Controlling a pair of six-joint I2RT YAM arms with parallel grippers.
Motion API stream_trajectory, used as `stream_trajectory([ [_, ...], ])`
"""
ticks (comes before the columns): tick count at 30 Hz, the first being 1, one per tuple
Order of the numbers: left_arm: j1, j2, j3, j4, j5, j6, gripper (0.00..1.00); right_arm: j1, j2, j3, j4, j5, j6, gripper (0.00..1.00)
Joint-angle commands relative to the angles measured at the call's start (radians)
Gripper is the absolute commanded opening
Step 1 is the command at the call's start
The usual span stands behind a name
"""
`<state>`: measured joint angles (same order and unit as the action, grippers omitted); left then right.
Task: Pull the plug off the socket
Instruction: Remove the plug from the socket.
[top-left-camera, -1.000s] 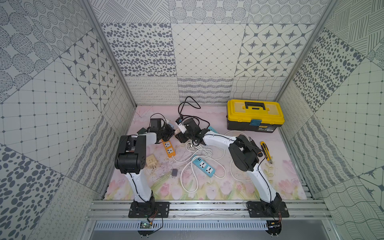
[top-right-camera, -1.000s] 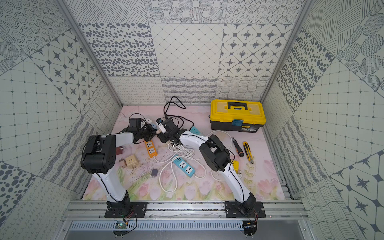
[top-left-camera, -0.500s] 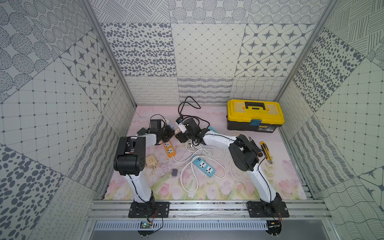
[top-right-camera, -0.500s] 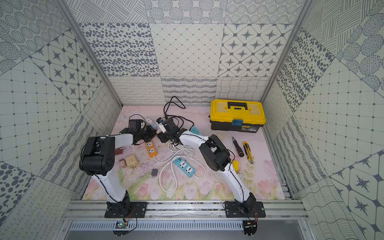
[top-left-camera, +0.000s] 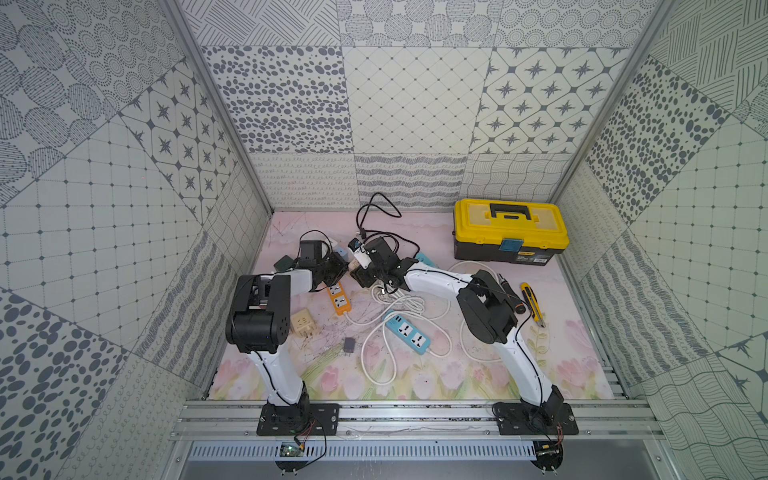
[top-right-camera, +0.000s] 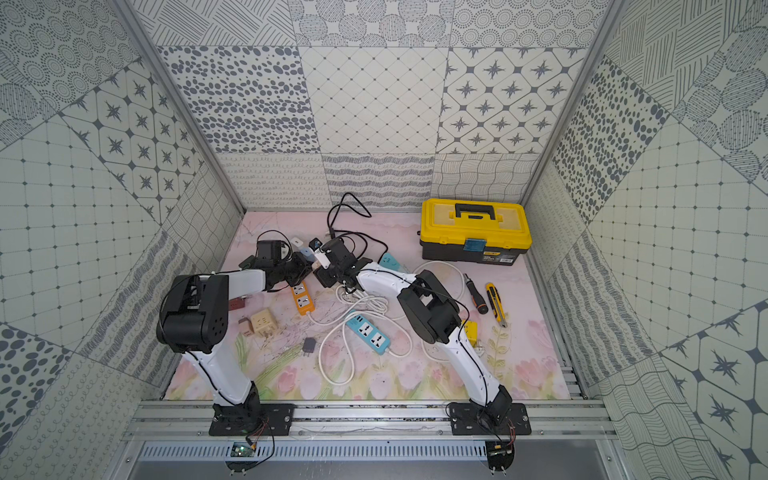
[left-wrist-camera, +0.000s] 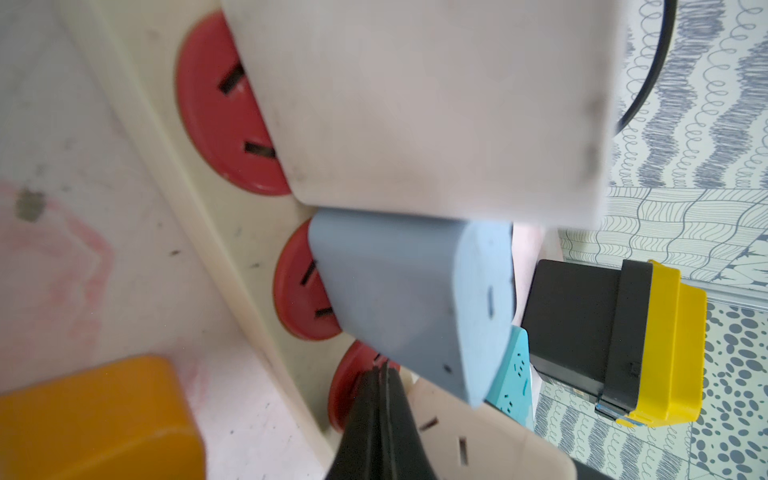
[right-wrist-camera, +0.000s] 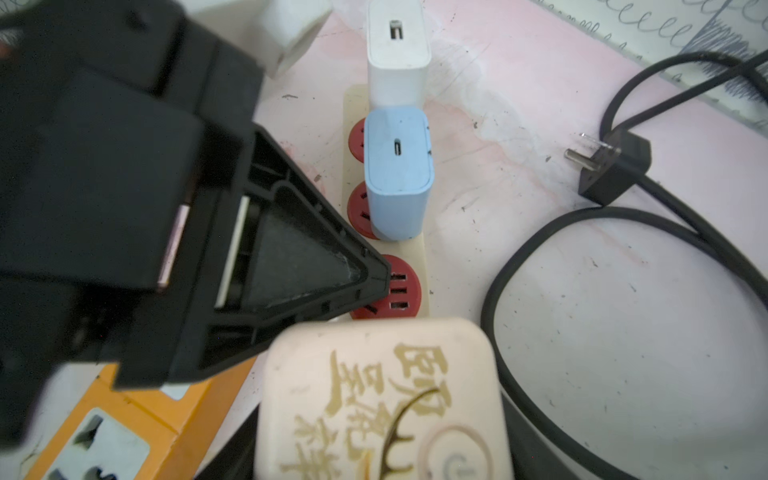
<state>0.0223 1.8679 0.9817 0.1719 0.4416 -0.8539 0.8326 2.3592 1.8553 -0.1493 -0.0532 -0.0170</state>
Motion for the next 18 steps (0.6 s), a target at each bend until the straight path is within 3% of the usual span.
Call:
stream_trajectory([
  [1,-0.006,0.038,-0.023,-0.386,-0.086,0.017,0.0,-0.07,-0.126,0.019,0.057,-0.121,0.211,0.0],
  [4,-0.006,0.034,-0.031,-0.38,-0.092,0.003,0.0,-0.056,-0.128,0.041,0.023,-0.165,0.224,0.0],
  [8,-0.002,0.042,-0.026,-0.377,-0.08,0.004,0.0,0.037,-0.104,0.074,-0.116,-0.015,-0.022,0.0],
  [12,0.0,0.036,-0.037,-0.36,-0.08,-0.002,0.0,0.041,-0.117,0.029,-0.098,0.071,-0.079,0.0],
  [14,0.0,0.034,-0.042,-0.355,-0.08,-0.003,0.0,0.017,-0.121,0.047,-0.113,0.038,-0.019,0.0],
  [18,0.0,0.034,-0.04,-0.36,-0.088,-0.019,0.0,-0.055,-0.135,0.093,-0.158,-0.137,0.262,0.0],
])
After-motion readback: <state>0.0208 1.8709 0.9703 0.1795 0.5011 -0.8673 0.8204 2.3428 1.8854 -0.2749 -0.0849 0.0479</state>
